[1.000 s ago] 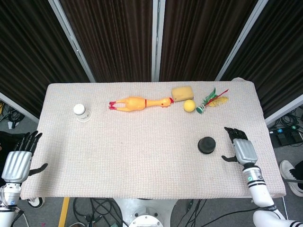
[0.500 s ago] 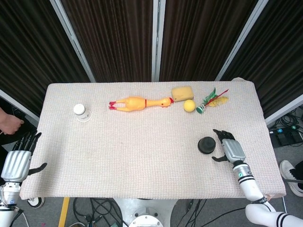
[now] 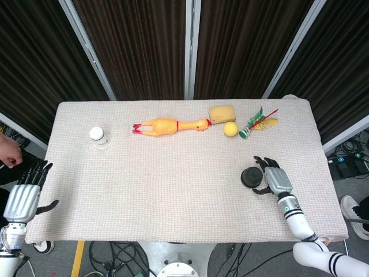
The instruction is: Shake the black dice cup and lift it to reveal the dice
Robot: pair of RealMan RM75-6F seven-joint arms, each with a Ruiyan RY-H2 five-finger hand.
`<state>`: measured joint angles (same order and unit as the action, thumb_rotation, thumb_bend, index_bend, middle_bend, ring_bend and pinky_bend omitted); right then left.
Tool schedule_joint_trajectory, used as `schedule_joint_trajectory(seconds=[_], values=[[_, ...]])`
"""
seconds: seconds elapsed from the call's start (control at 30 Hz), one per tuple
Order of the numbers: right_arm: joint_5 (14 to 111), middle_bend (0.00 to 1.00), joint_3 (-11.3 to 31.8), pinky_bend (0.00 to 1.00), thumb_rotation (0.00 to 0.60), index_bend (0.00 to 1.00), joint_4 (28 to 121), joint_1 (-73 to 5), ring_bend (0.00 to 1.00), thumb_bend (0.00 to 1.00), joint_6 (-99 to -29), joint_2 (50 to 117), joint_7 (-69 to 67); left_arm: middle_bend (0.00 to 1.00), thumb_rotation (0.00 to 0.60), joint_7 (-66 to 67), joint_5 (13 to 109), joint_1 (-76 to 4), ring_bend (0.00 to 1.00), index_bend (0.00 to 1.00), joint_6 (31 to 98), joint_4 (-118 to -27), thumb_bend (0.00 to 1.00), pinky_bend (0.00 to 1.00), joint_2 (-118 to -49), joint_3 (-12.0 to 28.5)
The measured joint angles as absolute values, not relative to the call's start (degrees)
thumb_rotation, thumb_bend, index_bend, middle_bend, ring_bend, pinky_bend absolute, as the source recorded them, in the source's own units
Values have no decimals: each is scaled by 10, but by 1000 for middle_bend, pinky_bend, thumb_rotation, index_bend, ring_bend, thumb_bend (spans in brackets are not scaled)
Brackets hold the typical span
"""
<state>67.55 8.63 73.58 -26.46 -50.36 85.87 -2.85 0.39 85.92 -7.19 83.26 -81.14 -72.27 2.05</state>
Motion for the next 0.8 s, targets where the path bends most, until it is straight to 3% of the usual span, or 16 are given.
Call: schedule_joint_trajectory(seconds=[0.8], values=[[666,213,84,0,600,0,718,-278,0,94,-493,875,-24,31,600,-5,858,-69,0,34,834,-809,133,180,-720,20]])
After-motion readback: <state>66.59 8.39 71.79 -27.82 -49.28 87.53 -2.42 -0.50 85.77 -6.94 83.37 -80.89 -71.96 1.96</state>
